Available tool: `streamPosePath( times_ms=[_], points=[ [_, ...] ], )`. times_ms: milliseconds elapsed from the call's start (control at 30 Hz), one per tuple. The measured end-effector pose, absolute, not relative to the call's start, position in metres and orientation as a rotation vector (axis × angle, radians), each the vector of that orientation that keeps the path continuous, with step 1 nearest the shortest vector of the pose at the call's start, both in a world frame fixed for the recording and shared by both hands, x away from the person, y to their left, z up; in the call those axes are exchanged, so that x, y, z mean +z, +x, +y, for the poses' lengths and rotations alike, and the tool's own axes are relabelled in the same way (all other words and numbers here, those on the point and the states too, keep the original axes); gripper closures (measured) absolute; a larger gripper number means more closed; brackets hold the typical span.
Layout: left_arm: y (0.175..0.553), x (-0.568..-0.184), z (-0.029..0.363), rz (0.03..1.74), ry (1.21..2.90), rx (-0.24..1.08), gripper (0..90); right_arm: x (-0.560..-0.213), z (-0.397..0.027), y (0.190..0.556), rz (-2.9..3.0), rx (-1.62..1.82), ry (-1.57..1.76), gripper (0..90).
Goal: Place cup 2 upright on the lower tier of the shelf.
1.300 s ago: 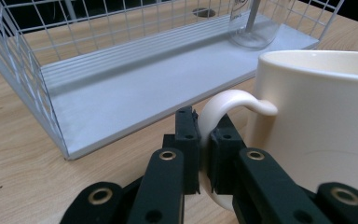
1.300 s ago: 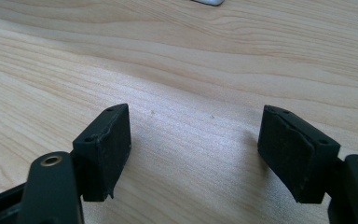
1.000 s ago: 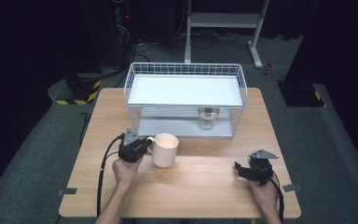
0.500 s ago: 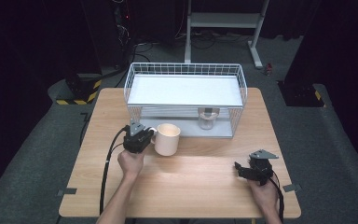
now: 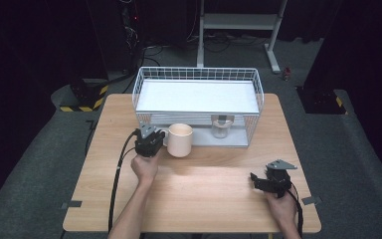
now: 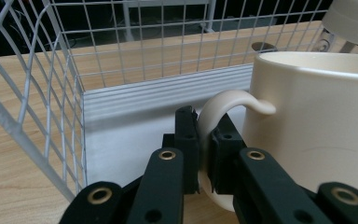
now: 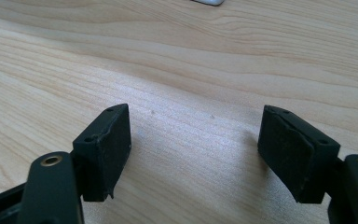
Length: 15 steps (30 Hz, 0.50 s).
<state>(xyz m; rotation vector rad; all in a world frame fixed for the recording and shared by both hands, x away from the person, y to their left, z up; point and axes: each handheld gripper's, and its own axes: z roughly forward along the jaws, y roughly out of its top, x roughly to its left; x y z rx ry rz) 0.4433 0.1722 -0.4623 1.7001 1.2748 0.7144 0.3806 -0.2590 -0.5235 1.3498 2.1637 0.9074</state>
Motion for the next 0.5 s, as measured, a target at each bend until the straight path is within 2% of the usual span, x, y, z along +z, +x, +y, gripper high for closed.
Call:
streamPosePath(
  times_ms=[500],
  points=[
    [0.456,-0.467,0.167,1.313,1.615,0.792,84.2,-0.523,-0.259,0.381,2.164,0.907,1.350,25.7]
  ],
)
